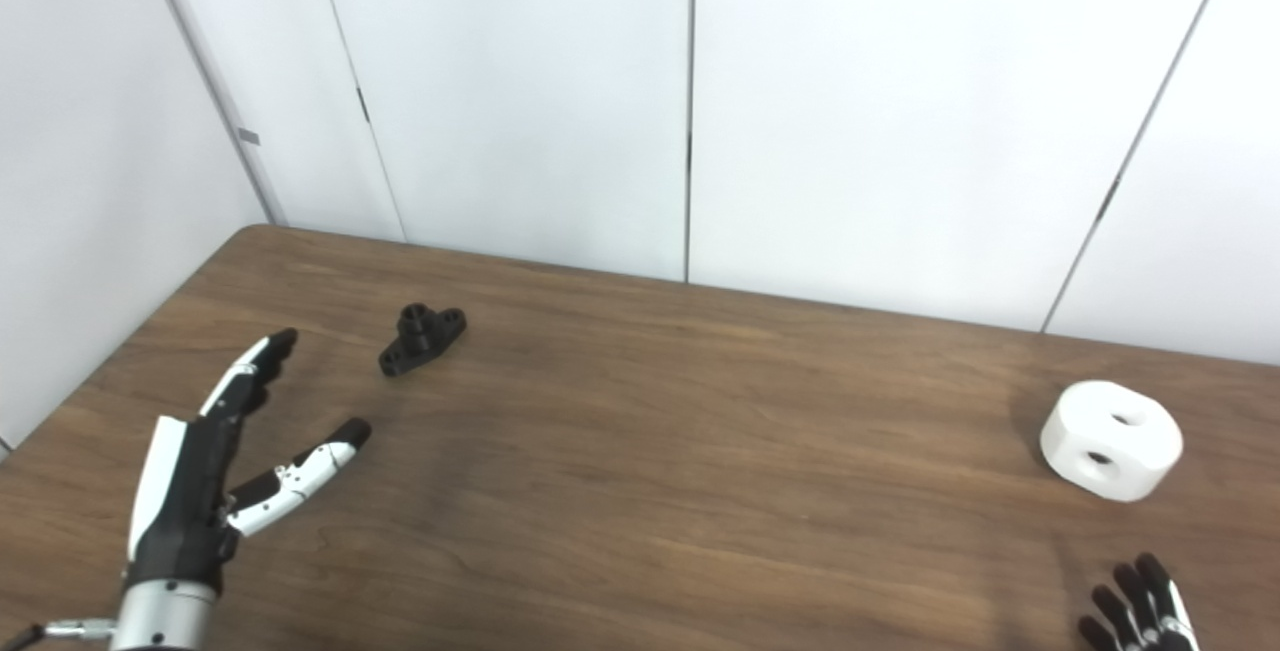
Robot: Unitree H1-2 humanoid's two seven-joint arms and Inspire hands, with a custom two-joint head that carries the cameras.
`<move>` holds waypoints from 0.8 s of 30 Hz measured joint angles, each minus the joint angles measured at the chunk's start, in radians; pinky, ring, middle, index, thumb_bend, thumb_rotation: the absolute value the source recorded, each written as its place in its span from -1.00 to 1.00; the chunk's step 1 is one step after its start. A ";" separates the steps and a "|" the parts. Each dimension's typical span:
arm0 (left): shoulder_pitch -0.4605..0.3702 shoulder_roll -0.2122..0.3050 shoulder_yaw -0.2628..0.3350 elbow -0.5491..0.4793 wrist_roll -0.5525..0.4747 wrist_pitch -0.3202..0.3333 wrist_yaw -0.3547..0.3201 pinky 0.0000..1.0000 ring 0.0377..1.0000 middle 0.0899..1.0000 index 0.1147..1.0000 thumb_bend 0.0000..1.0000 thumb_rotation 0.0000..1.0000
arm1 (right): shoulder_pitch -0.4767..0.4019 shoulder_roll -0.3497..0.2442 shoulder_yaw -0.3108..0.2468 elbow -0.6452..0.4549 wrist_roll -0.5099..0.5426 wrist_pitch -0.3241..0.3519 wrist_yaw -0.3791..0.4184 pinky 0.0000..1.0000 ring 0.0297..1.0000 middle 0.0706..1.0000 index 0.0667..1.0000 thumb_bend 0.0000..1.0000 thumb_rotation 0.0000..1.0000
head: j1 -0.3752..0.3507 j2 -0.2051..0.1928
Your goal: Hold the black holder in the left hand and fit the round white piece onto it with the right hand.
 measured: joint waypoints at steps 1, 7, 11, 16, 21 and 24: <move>-0.003 0.013 0.001 0.000 0.016 0.015 -0.001 0.90 0.90 0.88 0.79 0.56 -0.38 | 0.000 -0.002 0.001 0.000 0.000 0.000 -0.001 0.80 0.90 0.96 1.00 0.00 1.00 | 0.000 0.000; -0.043 0.061 -0.030 0.025 0.136 0.056 -0.003 0.81 0.96 0.92 0.77 0.53 -0.39 | 0.003 -0.004 0.009 -0.001 0.004 0.000 -0.006 0.80 0.90 0.96 1.00 -0.02 1.00 | -0.011 0.005; -0.064 0.130 -0.068 0.109 0.224 0.056 -0.022 0.88 0.94 0.87 0.70 0.54 -0.24 | 0.003 -0.006 0.016 -0.002 0.002 0.001 -0.008 0.79 0.90 0.95 1.00 0.04 1.00 | -0.014 0.006; -0.094 0.173 -0.100 0.174 0.295 0.058 -0.032 1.00 0.92 0.85 0.67 0.63 -0.18 | 0.006 -0.009 0.022 -0.004 0.001 0.003 -0.019 0.78 0.89 0.94 1.00 0.00 1.00 | -0.023 0.009; -0.138 0.178 -0.118 0.254 0.321 0.076 -0.034 1.00 0.92 0.87 0.70 0.69 -0.08 | 0.008 -0.009 0.026 -0.008 0.002 0.005 -0.025 0.78 0.88 0.93 1.00 0.04 1.00 | -0.025 0.011; -0.169 0.182 -0.122 0.293 0.320 0.076 -0.032 1.00 0.90 0.87 0.69 0.68 -0.11 | 0.009 -0.009 0.027 -0.009 0.000 0.004 -0.027 0.76 0.87 0.92 1.00 0.01 1.00 | -0.028 0.014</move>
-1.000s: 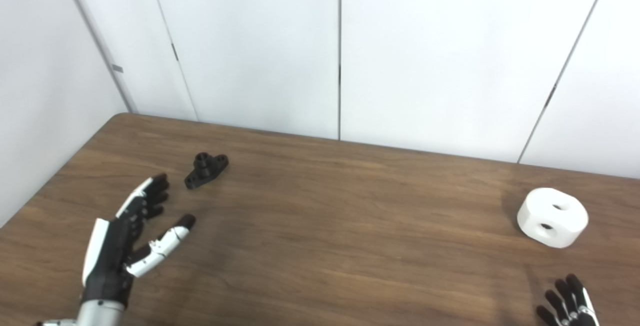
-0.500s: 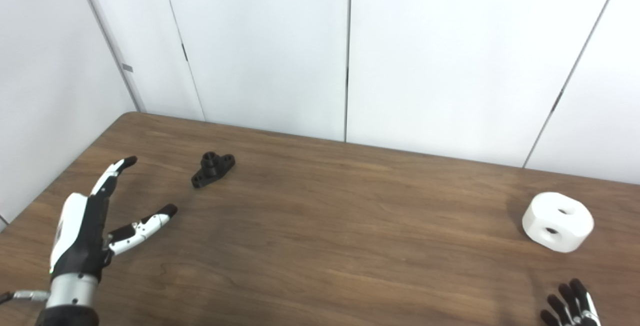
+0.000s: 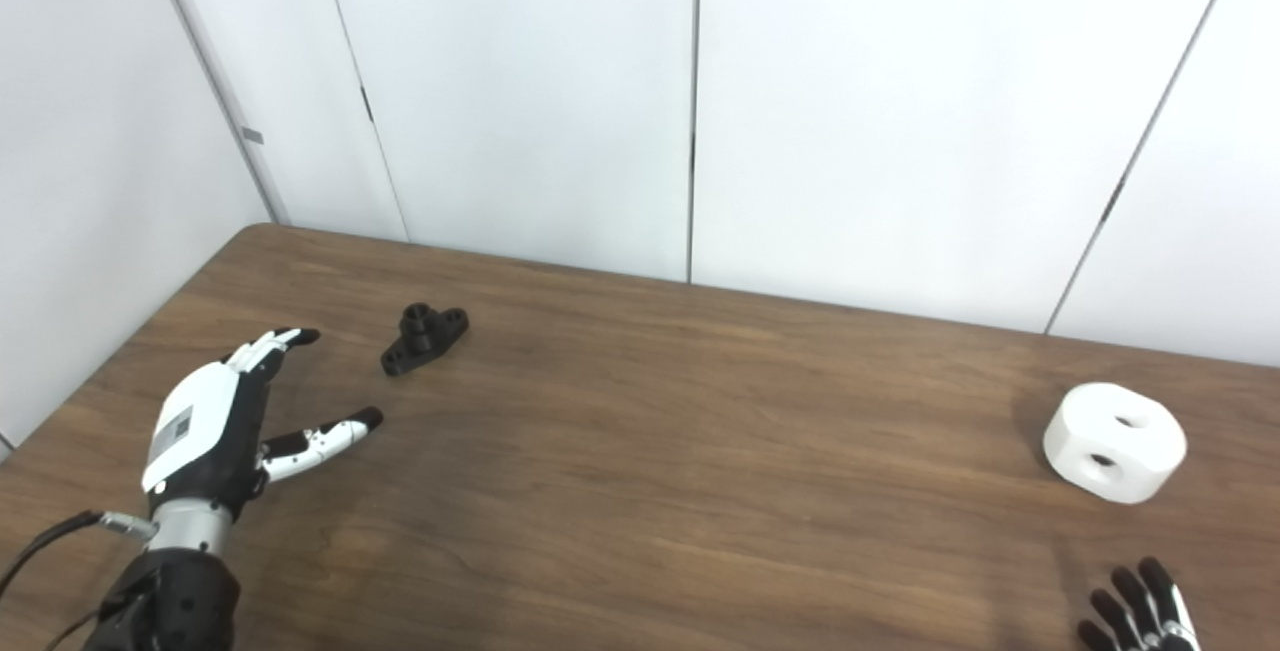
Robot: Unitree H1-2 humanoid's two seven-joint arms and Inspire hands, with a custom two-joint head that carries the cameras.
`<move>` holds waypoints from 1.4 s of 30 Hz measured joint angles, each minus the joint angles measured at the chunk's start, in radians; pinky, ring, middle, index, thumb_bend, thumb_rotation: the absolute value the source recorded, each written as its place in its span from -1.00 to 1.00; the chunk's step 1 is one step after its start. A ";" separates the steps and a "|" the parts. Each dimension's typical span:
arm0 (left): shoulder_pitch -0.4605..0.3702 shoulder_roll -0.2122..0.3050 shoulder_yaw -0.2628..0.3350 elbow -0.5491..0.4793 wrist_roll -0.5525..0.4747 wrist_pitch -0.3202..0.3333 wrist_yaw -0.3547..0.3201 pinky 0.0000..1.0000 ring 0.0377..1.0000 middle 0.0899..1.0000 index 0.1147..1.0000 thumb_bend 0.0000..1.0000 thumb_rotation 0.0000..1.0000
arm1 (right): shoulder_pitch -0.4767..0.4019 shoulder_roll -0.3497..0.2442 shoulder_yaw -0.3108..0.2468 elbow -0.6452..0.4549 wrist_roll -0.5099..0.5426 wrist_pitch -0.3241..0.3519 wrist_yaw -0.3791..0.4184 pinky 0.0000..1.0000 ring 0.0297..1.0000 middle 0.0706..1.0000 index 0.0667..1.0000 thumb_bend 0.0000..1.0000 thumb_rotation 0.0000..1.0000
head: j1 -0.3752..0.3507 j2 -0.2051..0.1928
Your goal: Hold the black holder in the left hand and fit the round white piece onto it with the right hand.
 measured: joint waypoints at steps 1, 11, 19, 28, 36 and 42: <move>-0.010 0.004 -0.001 0.022 -0.001 -0.002 0.003 1.00 0.90 0.87 0.69 0.69 -0.10 | 0.000 0.000 0.000 0.000 -0.001 0.000 0.000 0.76 0.87 0.92 1.00 0.02 1.00 | 0.000 0.000; -0.098 0.023 -0.012 0.175 -0.035 -0.025 0.021 0.92 0.93 0.87 0.67 0.74 -0.04 | 0.008 -0.001 0.003 -0.004 -0.002 0.000 -0.001 0.75 0.88 0.92 1.00 0.08 1.00 | -0.003 0.003; -0.177 0.028 -0.031 0.266 -0.054 -0.023 0.030 0.99 0.88 0.83 0.65 0.77 -0.01 | 0.009 -0.001 0.007 -0.005 -0.005 0.000 -0.006 0.75 0.90 0.93 1.00 0.05 1.00 | -0.015 0.003; -0.249 0.058 -0.097 0.368 -0.037 -0.017 0.049 1.00 0.89 0.80 0.62 0.79 -0.01 | 0.016 0.001 0.017 -0.029 -0.040 0.010 -0.022 0.74 0.92 0.91 0.98 0.08 1.00 | -0.025 0.006; -0.296 0.069 -0.131 0.457 -0.033 -0.018 0.082 1.00 0.90 0.81 0.61 0.79 -0.01 | 0.017 0.001 0.021 -0.032 -0.048 0.016 -0.034 0.75 0.91 0.90 0.95 0.08 1.00 | -0.037 0.009; -0.323 0.083 -0.164 0.510 -0.032 -0.020 0.091 1.00 0.91 0.81 0.61 0.79 0.01 | 0.020 0.001 0.023 -0.032 -0.048 0.016 -0.036 0.75 0.91 0.90 0.95 0.10 1.00 | -0.041 0.011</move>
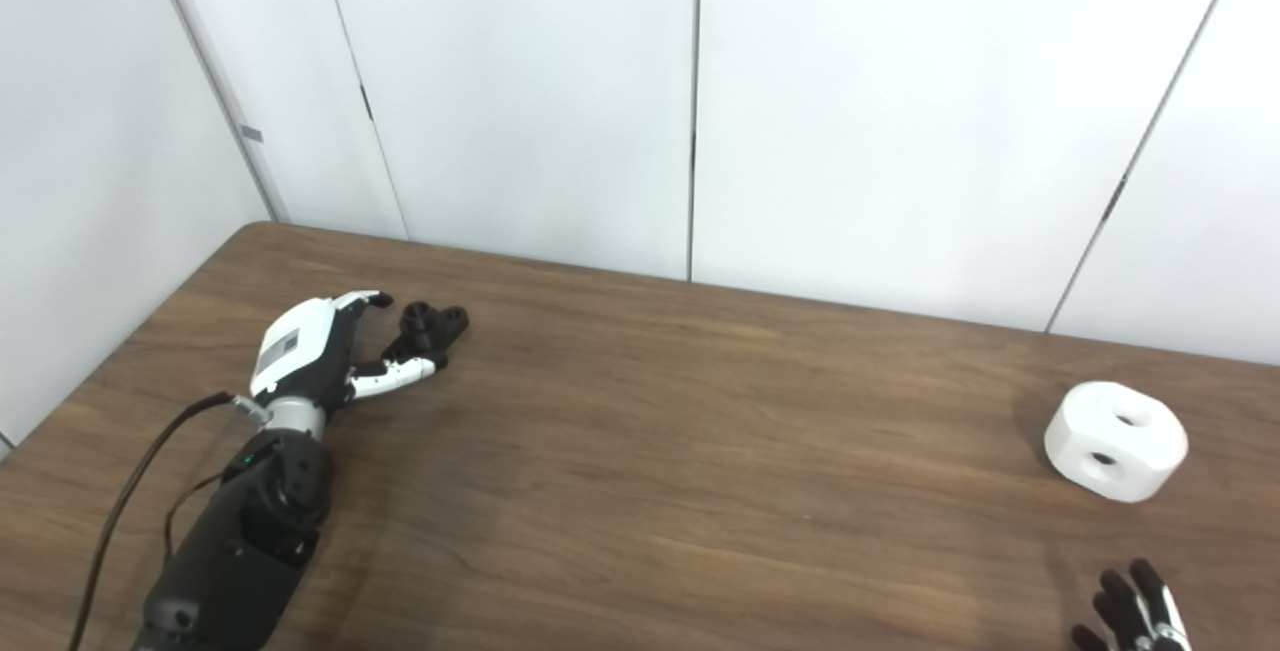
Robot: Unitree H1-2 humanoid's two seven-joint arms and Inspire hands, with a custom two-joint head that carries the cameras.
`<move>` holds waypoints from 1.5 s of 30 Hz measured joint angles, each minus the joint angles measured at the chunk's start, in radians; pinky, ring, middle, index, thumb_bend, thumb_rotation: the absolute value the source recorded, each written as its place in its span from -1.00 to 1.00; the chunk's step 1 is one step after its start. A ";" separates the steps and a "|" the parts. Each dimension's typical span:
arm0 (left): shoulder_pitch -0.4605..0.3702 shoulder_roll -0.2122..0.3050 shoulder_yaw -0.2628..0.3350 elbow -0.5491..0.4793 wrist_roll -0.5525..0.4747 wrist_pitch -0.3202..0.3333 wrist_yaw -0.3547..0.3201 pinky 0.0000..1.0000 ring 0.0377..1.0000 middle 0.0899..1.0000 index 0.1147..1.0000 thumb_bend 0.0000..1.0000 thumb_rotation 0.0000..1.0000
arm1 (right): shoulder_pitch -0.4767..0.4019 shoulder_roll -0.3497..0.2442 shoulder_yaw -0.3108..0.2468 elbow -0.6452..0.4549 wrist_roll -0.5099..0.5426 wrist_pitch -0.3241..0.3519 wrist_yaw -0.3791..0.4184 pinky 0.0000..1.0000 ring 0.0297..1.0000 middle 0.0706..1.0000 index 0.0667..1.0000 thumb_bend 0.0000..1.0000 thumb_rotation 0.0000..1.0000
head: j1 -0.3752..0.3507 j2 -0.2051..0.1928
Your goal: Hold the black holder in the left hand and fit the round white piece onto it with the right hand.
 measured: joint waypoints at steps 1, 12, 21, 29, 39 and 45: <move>-0.006 0.001 -0.005 0.011 0.000 0.000 0.001 1.00 0.91 0.81 0.61 0.79 0.01 | 0.001 0.000 0.000 0.000 0.000 0.000 -0.001 0.74 0.90 0.90 0.96 0.10 1.00 | 0.000 0.000; -0.033 0.017 -0.041 0.076 0.000 -0.007 0.039 1.00 0.91 0.80 0.55 0.73 -0.13 | 0.005 0.000 0.001 -0.009 -0.004 0.002 -0.003 0.73 0.90 0.90 0.95 0.11 1.00 | -0.009 0.005; -0.047 0.030 -0.071 0.091 0.001 -0.007 0.039 1.00 0.92 0.81 0.53 0.70 -0.13 | 0.010 0.001 0.001 -0.013 -0.003 0.003 -0.003 0.75 0.91 0.89 0.95 0.11 1.00 | -0.014 0.011; -0.063 0.033 -0.092 0.107 0.002 0.020 0.031 1.00 0.92 0.81 0.47 0.68 -0.16 | 0.019 0.001 0.001 -0.030 -0.005 0.005 -0.003 0.73 0.90 0.88 0.94 0.10 1.00 | -0.018 0.017; -0.079 0.037 -0.106 0.116 0.002 0.020 0.031 1.00 0.92 0.79 0.35 0.65 -0.23 | 0.027 0.004 0.002 -0.034 -0.015 0.014 -0.004 0.75 0.90 0.88 0.94 0.10 1.00 | -0.023 0.023; -0.084 0.044 -0.122 0.133 0.014 0.020 0.037 1.00 0.92 0.78 0.32 0.65 -0.21 | 0.030 0.005 0.002 -0.035 -0.017 0.009 -0.004 0.73 0.89 0.88 0.94 0.05 1.00 | -0.025 0.026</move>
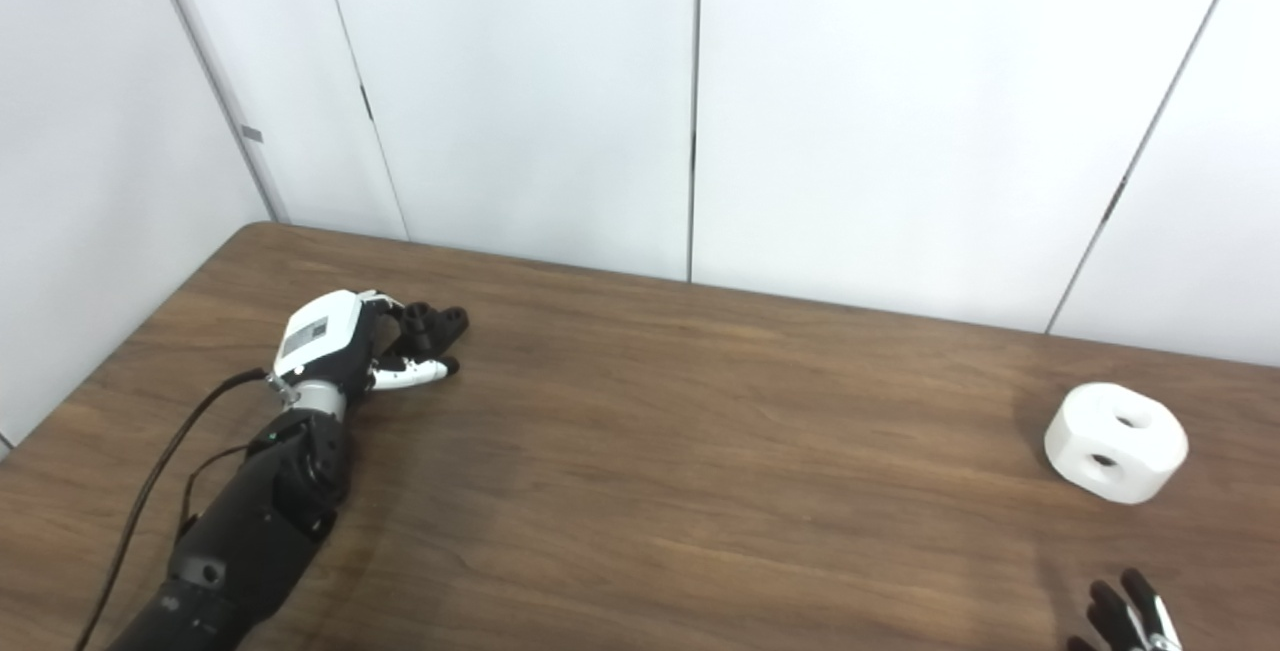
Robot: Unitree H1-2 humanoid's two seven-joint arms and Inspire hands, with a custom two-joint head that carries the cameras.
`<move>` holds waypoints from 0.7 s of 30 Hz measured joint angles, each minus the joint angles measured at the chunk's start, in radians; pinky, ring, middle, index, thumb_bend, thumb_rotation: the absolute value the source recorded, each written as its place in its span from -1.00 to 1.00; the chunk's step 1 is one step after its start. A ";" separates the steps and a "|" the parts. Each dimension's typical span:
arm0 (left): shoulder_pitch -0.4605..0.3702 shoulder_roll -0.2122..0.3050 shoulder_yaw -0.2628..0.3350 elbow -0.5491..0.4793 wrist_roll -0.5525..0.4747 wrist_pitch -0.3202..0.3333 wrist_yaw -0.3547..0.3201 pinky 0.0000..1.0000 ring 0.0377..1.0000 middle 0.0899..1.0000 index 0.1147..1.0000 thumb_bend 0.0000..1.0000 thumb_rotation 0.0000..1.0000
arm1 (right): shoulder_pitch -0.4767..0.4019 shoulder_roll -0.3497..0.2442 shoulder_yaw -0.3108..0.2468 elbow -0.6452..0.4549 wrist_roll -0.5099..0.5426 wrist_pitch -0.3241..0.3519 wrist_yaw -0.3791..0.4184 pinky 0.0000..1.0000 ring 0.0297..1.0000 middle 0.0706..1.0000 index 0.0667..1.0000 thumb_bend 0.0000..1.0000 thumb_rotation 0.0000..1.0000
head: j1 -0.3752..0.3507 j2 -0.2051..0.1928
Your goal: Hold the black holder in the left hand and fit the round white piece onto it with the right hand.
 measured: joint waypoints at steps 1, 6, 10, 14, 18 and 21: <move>-0.001 0.000 -0.001 0.005 0.003 0.000 0.001 1.00 0.91 0.78 0.31 0.65 -0.23 | 0.000 0.000 0.000 0.000 0.001 0.000 0.000 0.74 0.89 0.88 0.94 0.06 1.00 | 0.000 0.000; -0.008 0.001 -0.003 0.008 0.009 0.000 0.003 1.00 0.90 0.77 0.30 0.64 -0.22 | 0.000 0.000 -0.001 0.000 0.001 0.000 0.000 0.72 0.88 0.87 0.93 0.05 1.00 | 0.000 0.000; -0.012 0.001 -0.003 0.012 0.011 0.001 0.004 1.00 0.89 0.75 0.28 0.64 -0.23 | 0.001 0.000 -0.001 0.000 0.001 0.000 -0.001 0.72 0.88 0.87 0.94 0.04 1.00 | 0.000 0.005; -0.012 0.001 -0.005 0.016 0.014 0.000 0.014 1.00 0.87 0.73 0.25 0.64 -0.24 | 0.003 0.000 -0.001 -0.006 -0.001 0.002 -0.001 0.73 0.89 0.88 0.94 0.08 1.00 | 0.000 0.005; -0.012 0.001 -0.006 0.016 0.014 0.001 0.023 1.00 0.86 0.71 0.22 0.63 -0.26 | 0.006 0.000 0.000 -0.008 -0.001 0.005 -0.001 0.74 0.89 0.87 0.94 0.08 1.00 | -0.003 0.009; -0.012 0.001 -0.007 0.018 0.014 0.000 0.027 1.00 0.86 0.70 0.18 0.61 -0.31 | 0.007 0.000 0.000 -0.010 -0.001 0.005 -0.001 0.73 0.89 0.87 0.94 0.08 1.00 | -0.009 0.011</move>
